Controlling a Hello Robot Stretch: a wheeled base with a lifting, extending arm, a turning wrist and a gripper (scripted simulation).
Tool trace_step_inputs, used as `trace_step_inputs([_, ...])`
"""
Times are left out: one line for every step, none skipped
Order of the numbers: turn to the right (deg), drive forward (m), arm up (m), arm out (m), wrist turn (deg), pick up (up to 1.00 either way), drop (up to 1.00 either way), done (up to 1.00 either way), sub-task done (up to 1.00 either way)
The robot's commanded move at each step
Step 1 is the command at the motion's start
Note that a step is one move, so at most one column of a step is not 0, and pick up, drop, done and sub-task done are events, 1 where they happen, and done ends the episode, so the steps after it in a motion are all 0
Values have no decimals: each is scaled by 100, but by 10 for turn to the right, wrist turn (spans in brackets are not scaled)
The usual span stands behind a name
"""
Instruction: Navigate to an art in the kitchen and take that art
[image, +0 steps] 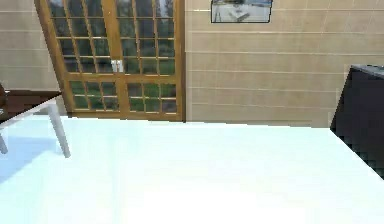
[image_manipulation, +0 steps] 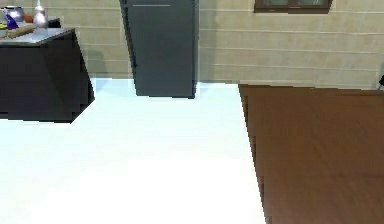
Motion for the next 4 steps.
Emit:
trace_step_inputs([450, 0, 0, 0, 0, 0, 0, 0, 0])
trace_step_inputs([450, 0, 0, 0, 0, 0, 0, 0, 0])
trace_step_inputs([0, 30, 0, 0, 0, 0, 0, 0, 0])
trace_step_inputs([-450, 0, 0, 0, 0, 0, 0, 0, 0])
